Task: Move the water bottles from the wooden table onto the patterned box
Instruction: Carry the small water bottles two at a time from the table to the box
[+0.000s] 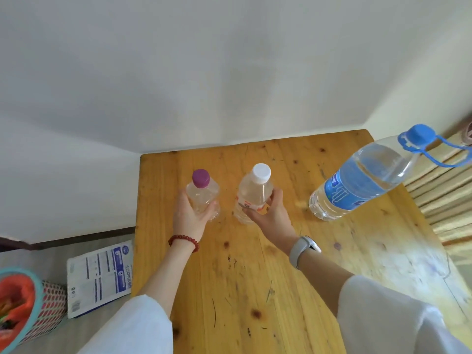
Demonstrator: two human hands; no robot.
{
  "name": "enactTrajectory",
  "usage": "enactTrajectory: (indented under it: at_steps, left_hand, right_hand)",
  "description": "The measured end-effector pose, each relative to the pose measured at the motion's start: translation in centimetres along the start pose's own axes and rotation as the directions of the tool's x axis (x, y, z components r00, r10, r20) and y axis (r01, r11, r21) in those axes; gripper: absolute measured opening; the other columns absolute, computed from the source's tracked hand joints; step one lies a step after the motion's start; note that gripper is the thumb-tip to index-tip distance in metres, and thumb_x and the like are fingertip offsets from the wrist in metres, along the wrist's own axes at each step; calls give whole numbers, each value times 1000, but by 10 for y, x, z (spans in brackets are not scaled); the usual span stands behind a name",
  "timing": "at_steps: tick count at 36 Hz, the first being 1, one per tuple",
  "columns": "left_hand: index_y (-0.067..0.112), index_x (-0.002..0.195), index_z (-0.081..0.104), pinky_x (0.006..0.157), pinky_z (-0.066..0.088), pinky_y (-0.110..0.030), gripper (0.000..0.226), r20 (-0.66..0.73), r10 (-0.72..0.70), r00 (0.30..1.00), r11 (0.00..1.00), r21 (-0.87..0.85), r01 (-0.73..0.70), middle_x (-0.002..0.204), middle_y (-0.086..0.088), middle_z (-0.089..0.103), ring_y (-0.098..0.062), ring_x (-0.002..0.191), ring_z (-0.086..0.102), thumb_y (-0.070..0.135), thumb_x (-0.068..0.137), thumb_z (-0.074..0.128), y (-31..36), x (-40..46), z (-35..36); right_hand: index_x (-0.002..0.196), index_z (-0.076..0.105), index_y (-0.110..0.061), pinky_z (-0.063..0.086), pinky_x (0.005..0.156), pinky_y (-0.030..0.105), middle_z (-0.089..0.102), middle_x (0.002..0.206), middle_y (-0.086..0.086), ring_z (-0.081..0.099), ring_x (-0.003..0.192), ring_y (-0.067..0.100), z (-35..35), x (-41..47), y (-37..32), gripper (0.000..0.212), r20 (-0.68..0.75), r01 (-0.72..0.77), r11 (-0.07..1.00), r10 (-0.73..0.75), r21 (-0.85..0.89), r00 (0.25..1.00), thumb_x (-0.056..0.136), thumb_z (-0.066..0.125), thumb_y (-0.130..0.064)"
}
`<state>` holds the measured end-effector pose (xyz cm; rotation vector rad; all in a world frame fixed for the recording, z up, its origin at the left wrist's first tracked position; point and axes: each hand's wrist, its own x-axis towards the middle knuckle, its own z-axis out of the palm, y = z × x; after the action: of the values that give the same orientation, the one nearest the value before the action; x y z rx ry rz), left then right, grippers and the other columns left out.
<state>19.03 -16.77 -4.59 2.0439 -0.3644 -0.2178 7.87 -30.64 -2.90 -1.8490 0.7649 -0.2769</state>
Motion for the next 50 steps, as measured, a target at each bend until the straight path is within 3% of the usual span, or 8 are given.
enactTrajectory:
  at_steps: [6, 13, 23, 32, 35, 38, 44, 50]
  left_hand:
    - [15, 120, 46, 79, 40, -23, 57, 5, 96, 995, 995, -5, -96, 106, 3, 52, -13, 95, 49, 36, 73, 72, 7, -27, -6]
    - [21, 105, 49, 64, 46, -24, 59, 102, 64, 993, 995, -77, -57, 84, -2, 59, -21, 74, 57, 60, 63, 62, 30, -111, -3]
    - [27, 94, 49, 61, 47, -32, 43, 442, 254, 860, 967, -106, -231, 77, 3, 61, -15, 70, 58, 55, 66, 66, 91, -264, 59]
    - [19, 93, 48, 56, 36, -22, 66, 779, 384, 496, 915, -248, -319, 73, -3, 48, -22, 67, 45, 70, 52, 53, 165, -511, 131]
    - [16, 100, 53, 62, 40, -29, 50, 859, 409, 309, 885, -291, -363, 77, -7, 54, -25, 72, 49, 48, 67, 73, 180, -614, 145]
    - [12, 109, 56, 60, 35, -18, 47, 880, 458, 122, 830, -374, -414, 80, -4, 57, -20, 73, 52, 32, 70, 75, 191, -713, 155]
    - [10, 113, 52, 66, 42, -23, 54, 848, 459, -266, 690, -529, -494, 94, -2, 60, -15, 78, 54, 40, 72, 72, 199, -881, 172]
    - [18, 106, 51, 69, 44, -31, 43, 739, 407, -536, 597, -660, -456, 89, 6, 56, -17, 80, 56, 38, 74, 71, 203, -1026, 191]
  right_hand:
    - [119, 34, -26, 43, 76, 8, 51, 113, -9, 51, 100, -1, -15, -33, 1, 59, -26, -53, 993, 56, 105, 998, 75, 73, -31]
    - [109, 36, -46, 48, 88, 26, 53, 117, -8, 54, 107, 5, -61, -134, 14, 54, -109, -105, 988, 117, 112, 987, 71, 74, -39]
    - [110, 40, -25, 55, 78, 43, 62, 96, -8, 63, 88, 12, -154, -327, 59, 46, -310, -295, 954, 295, 46, 904, 76, 70, -32]
    - [123, 37, -22, 50, 82, 36, 64, 104, -4, 61, 94, 16, -238, -598, 115, 65, -650, -474, 870, 438, 134, 621, 74, 64, -53]
    - [123, 37, -22, 42, 74, 26, 59, 97, -10, 58, 89, 12, -250, -701, 134, 59, -750, -533, 812, 502, 237, 431, 78, 63, -50]
    - [123, 38, -25, 42, 74, 28, 58, 94, -13, 60, 91, 14, -256, -796, 154, 69, -777, -567, 729, 586, 383, 229, 70, 61, -62]
    - [118, 39, -27, 41, 76, 30, 62, 105, -6, 61, 99, 25, -248, -950, 178, 81, -731, -563, 549, 666, 618, -152, 54, 40, -77]
    - [113, 43, -23, 47, 81, 36, 63, 108, 0, 60, 98, 28, -247, -1064, 205, 74, -609, -426, 442, 650, 789, -454, 60, 47, -75]
